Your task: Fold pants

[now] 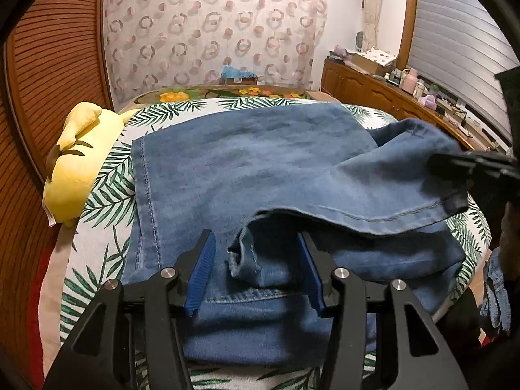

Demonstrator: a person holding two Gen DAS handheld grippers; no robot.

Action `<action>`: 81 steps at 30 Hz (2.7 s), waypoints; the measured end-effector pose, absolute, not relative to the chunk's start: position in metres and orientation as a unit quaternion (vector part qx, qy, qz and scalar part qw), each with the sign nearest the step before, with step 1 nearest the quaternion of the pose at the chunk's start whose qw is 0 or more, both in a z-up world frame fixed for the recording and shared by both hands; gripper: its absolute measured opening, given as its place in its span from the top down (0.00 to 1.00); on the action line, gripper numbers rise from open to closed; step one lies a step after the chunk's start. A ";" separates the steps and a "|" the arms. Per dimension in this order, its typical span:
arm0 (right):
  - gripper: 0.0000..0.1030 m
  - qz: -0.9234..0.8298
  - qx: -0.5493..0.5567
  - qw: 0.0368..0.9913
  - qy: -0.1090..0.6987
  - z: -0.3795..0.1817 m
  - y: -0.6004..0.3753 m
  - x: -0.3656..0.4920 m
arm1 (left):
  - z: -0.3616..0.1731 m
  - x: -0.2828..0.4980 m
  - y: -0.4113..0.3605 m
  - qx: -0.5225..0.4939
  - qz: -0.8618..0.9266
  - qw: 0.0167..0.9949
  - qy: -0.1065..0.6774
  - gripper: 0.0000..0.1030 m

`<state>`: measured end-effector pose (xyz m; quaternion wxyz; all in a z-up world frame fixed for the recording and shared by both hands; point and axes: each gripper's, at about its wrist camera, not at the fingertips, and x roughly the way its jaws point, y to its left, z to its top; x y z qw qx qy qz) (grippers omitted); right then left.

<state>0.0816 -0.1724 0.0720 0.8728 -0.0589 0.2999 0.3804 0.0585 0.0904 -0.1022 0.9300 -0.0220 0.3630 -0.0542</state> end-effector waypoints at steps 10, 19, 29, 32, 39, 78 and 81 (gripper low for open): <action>0.95 0.387 -0.066 0.879 0.271 0.087 -0.180 0.077 | -0.104 0.064 0.090 -0.021 -0.074 0.930 0.360 0.75; 0.96 0.395 -0.075 0.883 0.243 0.113 -0.169 0.086 | -0.067 0.031 0.074 -0.014 -0.116 0.942 0.314 0.92; 0.97 0.408 -0.078 0.882 0.224 0.135 -0.149 0.109 | -0.023 0.011 0.072 -0.017 -0.135 0.953 0.273 0.92; 0.97 0.412 -0.079 0.880 0.223 0.139 -0.142 0.117 | -0.014 0.003 0.076 -0.029 -0.141 0.954 0.264 0.92; 0.97 0.433 -0.076 0.866 0.240 0.136 -0.120 0.137 | -0.010 -0.010 0.078 -0.030 -0.139 0.957 0.254 0.92; 0.90 0.414 -0.130 0.838 0.330 0.076 -0.013 0.193 | -0.100 0.011 0.118 -0.073 -0.103 0.930 0.345 0.92; 0.90 0.415 -0.128 0.836 0.335 0.076 -0.011 0.194 | -0.096 0.010 0.117 -0.073 -0.103 0.931 0.342 0.92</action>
